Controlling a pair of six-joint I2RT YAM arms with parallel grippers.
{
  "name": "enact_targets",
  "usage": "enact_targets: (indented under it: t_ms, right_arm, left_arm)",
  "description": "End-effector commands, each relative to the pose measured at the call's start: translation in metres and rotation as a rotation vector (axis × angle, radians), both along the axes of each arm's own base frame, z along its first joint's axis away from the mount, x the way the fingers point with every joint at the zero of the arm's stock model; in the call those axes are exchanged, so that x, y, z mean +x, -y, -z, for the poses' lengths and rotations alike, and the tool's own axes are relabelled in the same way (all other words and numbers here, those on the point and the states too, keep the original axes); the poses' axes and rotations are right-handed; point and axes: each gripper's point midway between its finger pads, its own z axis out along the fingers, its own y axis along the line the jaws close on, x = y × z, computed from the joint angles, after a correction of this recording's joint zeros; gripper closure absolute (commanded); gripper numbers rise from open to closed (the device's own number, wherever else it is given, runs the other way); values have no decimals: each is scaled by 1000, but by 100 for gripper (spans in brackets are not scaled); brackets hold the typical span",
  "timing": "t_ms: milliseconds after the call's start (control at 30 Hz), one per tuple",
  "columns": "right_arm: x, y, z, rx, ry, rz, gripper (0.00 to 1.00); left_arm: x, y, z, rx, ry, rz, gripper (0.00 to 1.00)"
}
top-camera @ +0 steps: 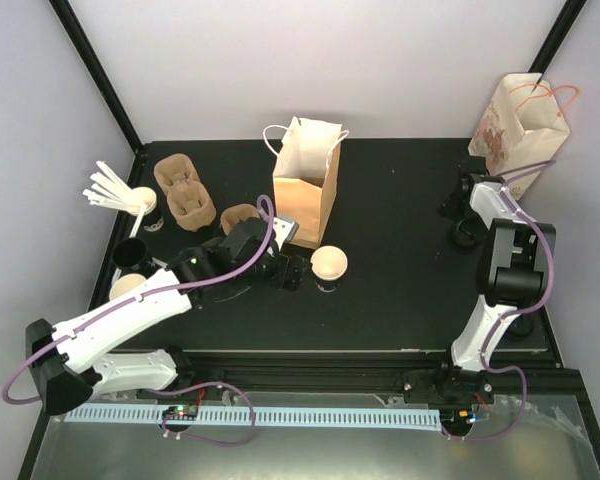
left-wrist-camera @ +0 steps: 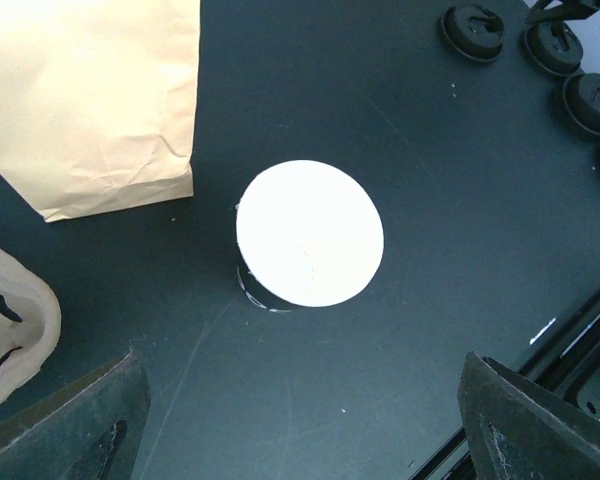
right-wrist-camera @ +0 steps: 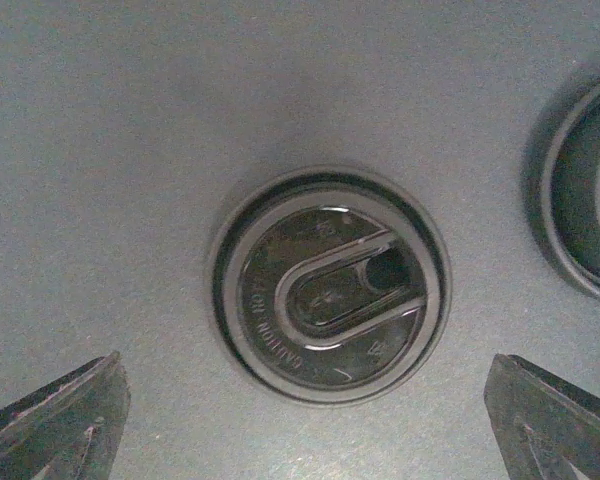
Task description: Pack the takeout coffee
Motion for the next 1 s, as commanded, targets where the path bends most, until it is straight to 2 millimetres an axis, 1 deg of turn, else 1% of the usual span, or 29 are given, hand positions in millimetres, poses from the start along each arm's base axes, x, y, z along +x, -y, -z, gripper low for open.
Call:
enact_targets:
  t_ms: [0, 67, 100, 133, 233, 367, 467, 567, 733, 767, 900, 967]
  right_arm:
    - [5, 11, -1, 38, 13, 1, 0]
    - [5, 13, 4, 43, -2, 1, 0]
    - [2, 20, 6, 50, -3, 18, 0]
    - [2, 21, 8, 67, 4, 22, 0]
    - [2, 21, 13, 108, 24, 26, 1]
    - [2, 25, 21, 131, 5, 40, 6]
    - [4, 26, 26, 130, -10, 46, 7]
    - [8, 24, 33, 151, -18, 37, 7]
    - [10, 22, 41, 172, -43, 39, 8]
    - [9, 22, 42, 171, -45, 41, 9]
    - [4, 24, 44, 162, -59, 62, 24]
    - [3, 24, 44, 163, -67, 63, 26]
  left_arm:
    - [4, -2, -12, -50, 28, -34, 12]
    - [5, -1, -11, -53, 23, -36, 12]
    - [5, 0, -11, -55, 20, -34, 12]
    - [6, 2, -11, -56, 16, -34, 12]
    - [7, 7, -11, -55, 4, -27, 12]
    - [7, 13, -7, -45, -26, -15, 12]
    - [8, 16, -6, -34, -48, -10, 12]
    - [8, 17, -6, -32, -55, -11, 12]
    - [9, 18, -10, -38, -47, -10, 12]
    - [9, 18, -10, -38, -47, -9, 12]
    - [9, 20, -10, -40, -56, -9, 12]
    - [9, 21, -9, -44, -65, -9, 12]
